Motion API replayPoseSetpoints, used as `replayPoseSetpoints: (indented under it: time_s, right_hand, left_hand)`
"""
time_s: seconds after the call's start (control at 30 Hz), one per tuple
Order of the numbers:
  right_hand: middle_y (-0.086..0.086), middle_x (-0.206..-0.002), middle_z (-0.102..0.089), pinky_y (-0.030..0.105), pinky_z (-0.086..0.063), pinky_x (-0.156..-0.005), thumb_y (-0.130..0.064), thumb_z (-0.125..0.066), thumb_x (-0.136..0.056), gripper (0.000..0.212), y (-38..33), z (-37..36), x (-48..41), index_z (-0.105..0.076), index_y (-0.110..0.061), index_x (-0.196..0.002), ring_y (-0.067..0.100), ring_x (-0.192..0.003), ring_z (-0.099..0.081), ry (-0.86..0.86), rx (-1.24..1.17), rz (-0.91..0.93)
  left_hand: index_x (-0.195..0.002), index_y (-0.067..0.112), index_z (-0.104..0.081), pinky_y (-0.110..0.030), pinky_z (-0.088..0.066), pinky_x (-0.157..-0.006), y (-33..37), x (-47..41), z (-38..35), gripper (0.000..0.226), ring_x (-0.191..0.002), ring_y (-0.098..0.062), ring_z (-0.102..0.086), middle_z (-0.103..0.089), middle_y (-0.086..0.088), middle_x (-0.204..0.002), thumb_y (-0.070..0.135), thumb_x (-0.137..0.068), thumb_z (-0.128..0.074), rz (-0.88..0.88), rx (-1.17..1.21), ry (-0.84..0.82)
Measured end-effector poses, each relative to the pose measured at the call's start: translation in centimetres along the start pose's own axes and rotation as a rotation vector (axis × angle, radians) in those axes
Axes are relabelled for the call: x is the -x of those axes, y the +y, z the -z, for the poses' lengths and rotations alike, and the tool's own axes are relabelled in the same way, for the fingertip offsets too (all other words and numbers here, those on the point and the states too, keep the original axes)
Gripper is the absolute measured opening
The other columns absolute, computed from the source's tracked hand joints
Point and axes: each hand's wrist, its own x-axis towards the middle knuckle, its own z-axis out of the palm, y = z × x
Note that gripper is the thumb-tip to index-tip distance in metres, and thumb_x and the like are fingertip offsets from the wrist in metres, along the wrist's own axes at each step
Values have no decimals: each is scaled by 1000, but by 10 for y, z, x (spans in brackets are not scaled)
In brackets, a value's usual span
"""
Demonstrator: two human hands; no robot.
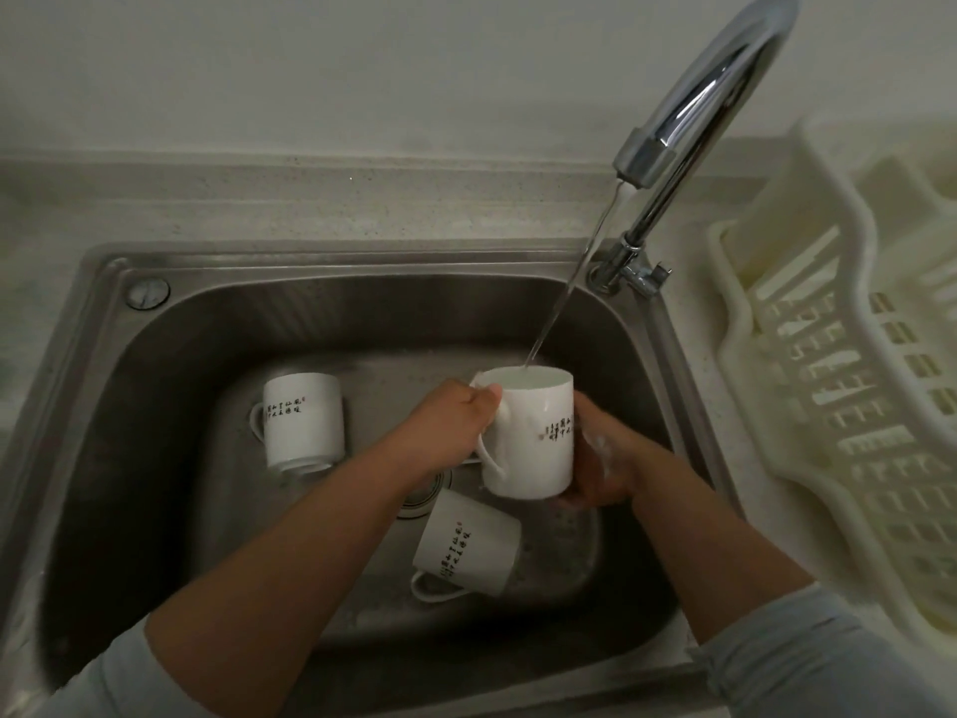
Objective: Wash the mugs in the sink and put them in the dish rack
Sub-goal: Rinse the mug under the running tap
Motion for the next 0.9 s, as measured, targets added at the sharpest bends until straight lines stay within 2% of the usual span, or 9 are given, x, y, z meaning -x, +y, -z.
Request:
replayPoseSetpoints:
  time_s: [0.1, 0.23, 0.33, 0.4, 0.5, 0.6, 0.7, 0.8, 0.9]
  right_hand:
    - [13, -114, -64, 44, -43, -95, -67, -38, -84, 66, 12, -13, -9, -63, -14, -114, 32, -109, -56, -95, -6, -89]
    - [13, -91, -68, 43, -46, -81, -59, -45, -81, 52, 28, -35, -13, -65, -14, -96, 30, -91, -58, -154, -16, -108]
    - [18, -103, -68, 51, -45, -95, -51, -49, -84, 47, 38, -51, -13, -68, -12, -102, 38, -97, -62, -321, -131, -89]
    - [18, -107, -68, 47, -51, -89, -50, -50, -85, 48, 42, -65, -12, -72, -11, -100, 36, -95, -66, -409, -201, -72]
    - [17, -117, -64, 42, -56, -79, -49, -63, -80, 55, 46, -87, -13, -63, -11, -119, 33, -101, -65, -528, -271, -20]
    - [15, -122, -60, 38, -53, -83, -40, -80, -65, 78, 45, -98, -17, -52, -11, -132, 30, -108, -60, -601, -278, 52]
    - [17, -108, -63, 36, -54, -73, -42, -63, -82, 49, 44, -105, -22, -61, -6, -114, 28, -91, -64, -580, -350, -1]
    - [15, -87, -64, 32, -53, -62, -37, -46, -93, 37, 47, -114, -22, -61, -4, -99, 23, -65, -63, -539, -384, 40]
    - [16, -87, -69, 34, -56, -67, -36, -41, -96, 40, 46, -113, -19, -65, -4, -97, 25, -69, -68, -508, -357, 52]
  left_hand:
    - [-65, 14, -51, -27, -40, -65, 5, 5, 2, 44, -69, -13, -51, -54, 2, -67, 36, -100, -35, 31, -69, -4]
    - [-68, 16, -55, -33, -47, -82, 12, 8, 11, 43, -74, -15, -63, -65, 3, -57, 43, -97, -39, 72, 35, 10]
    - [-69, 14, -55, -24, -48, -65, 21, 7, 16, 41, -54, -6, -59, -62, 1, -60, 41, -97, -41, 83, 76, 66]
    - [-72, 12, -58, -19, -47, -52, 27, 4, 18, 37, -47, -4, -55, -59, -3, -70, 36, -97, -45, 85, 194, 78]
    - [-83, 5, -65, -17, -47, -49, 36, -3, 24, 36, -49, -4, -54, -57, -2, -70, 31, -98, -46, 97, 255, 69]
    - [-93, -2, -65, -16, -51, -51, 44, -11, 34, 39, -53, -4, -58, -60, -4, -72, 29, -100, -42, 116, 192, 7]
    - [-97, -5, -61, -16, -52, -52, 52, -22, 43, 36, -54, -5, -59, -62, -7, -77, 26, -100, -42, 183, 163, -63]
    - [-89, -2, -58, -18, -49, -57, 55, -33, 54, 33, -61, -9, -55, -61, -7, -79, 26, -99, -44, 280, 156, -105]
    - [-81, 2, -55, -19, -39, -59, 49, -37, 63, 36, -59, -9, -44, -54, -5, -73, 28, -101, -40, 336, 150, -136]
